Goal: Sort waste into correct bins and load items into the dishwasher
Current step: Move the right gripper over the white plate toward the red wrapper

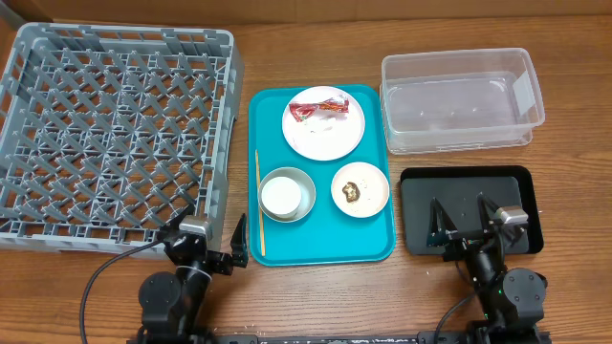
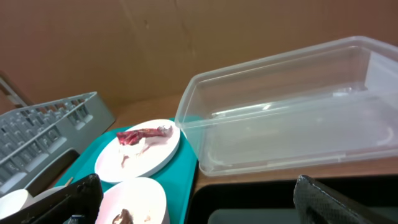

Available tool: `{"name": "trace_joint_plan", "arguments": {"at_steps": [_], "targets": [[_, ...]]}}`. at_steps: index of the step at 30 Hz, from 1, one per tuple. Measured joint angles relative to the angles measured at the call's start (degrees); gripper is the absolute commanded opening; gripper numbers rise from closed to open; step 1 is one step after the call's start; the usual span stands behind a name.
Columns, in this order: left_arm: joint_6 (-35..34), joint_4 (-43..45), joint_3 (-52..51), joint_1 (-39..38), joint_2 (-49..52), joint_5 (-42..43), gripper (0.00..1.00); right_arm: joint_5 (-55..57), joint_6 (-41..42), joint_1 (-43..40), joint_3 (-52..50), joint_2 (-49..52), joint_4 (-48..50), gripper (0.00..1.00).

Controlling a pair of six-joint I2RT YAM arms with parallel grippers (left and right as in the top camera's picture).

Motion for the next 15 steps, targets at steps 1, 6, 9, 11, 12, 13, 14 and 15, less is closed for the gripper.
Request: {"name": "trace_joint_plan", "arguments": {"at_steps": [1,6,9,11,12,13,14,15], "targets": [[0.02,-2.01,2.03,0.00,1.11,0.02,1.00,-0.39,0.28,0.02,1.60,0.59,-1.99,1.00],[-0.04,-9.11,11.17,0.00,7.39,0.04,1.00,-1.01,0.48,0.00,10.99,6.19,-8.33,1.00],[-0.17,-14.19,17.25,0.00,12.72,0.04,1.00,-1.31,0.50,0.00,19.10,12.52,-13.62,1.00],[-0.22,-19.02,22.14,0.00,17.29,0.04,1.00,-1.64,0.48,0.00,26.27,18.84,-18.71,1.00],[-0.22,-21.38,24.74,0.00,19.74,0.07,1.00,-1.92,0.42,0.00,29.86,22.10,-21.38,1.00],[-0.24,-24.00,27.17,0.00,21.81,0.09,1.00,-2.27,0.46,0.00,33.68,25.49,-24.81,1.00],[-0.33,-26.86,30.05,0.00,24.06,0.02,1.00,-2.47,0.44,0.02,37.73,28.94,-28.50,1.00],[-0.37,-29.11,32.28,0.00,25.73,0.02,1.00,-2.75,0.42,0.02,42.84,33.16,-32.52,1.00]]}}
